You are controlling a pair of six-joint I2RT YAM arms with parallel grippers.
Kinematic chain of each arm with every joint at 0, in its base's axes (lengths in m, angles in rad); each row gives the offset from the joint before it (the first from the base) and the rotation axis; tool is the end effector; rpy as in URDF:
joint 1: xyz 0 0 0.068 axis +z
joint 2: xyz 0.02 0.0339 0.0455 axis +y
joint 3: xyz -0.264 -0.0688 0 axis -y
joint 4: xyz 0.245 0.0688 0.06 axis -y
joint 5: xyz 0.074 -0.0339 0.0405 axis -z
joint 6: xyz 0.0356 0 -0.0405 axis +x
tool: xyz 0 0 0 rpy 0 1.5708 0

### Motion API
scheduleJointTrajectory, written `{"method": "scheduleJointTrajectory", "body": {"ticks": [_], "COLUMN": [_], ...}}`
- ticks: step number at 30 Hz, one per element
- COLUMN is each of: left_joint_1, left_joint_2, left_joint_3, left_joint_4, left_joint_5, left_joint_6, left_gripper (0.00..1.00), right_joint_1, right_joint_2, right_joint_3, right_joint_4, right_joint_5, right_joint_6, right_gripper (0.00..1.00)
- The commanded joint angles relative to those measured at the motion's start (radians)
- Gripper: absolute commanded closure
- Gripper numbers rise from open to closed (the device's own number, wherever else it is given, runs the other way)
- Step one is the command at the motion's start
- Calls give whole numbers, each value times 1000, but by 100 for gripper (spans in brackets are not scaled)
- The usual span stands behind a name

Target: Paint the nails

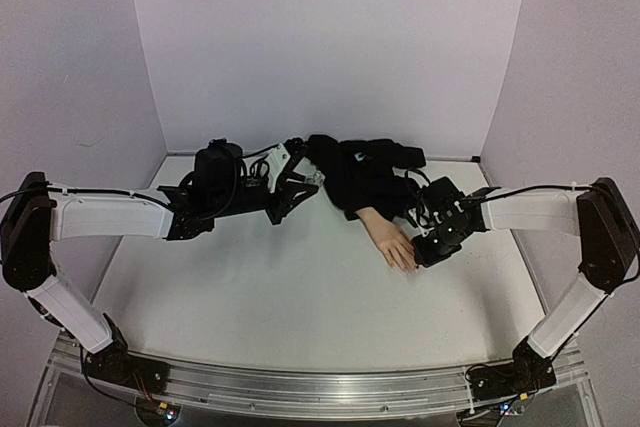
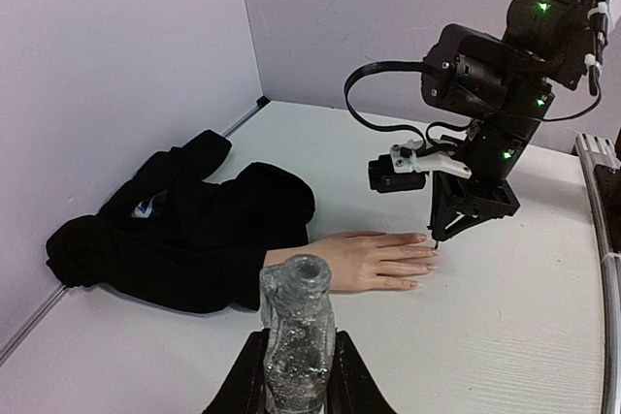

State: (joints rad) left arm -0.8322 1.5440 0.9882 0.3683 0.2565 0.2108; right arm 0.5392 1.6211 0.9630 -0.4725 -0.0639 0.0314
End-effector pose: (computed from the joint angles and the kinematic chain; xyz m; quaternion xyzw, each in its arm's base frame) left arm 0.2352 -0.2717 0.2789 0.4513 0.6217 -0.2872 0.5722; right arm 0.2653 0.1614 0.1757 -0.2517 0.9424 0.0913 0.2006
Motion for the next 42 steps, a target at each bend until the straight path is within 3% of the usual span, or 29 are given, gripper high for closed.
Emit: {"method": "scheduleJointTrajectory", "body": {"ticks": [1, 42], "left_joint_1": [2, 4], "left_joint_2": [-26, -39], "left_joint_3": [6, -5], "left_joint_4": [44, 34], "left_joint_5": [-11, -13], "left_joint_6": [12, 16], "left_gripper": [100, 100], "right_joint_1": [1, 1], "right_joint_2": [-1, 34], "right_joint_3": [34, 60], "right_joint_4": [-9, -20], "right_joint_5": [6, -2], "right_joint_6": [-11, -5], "right_gripper": [100, 100]}}
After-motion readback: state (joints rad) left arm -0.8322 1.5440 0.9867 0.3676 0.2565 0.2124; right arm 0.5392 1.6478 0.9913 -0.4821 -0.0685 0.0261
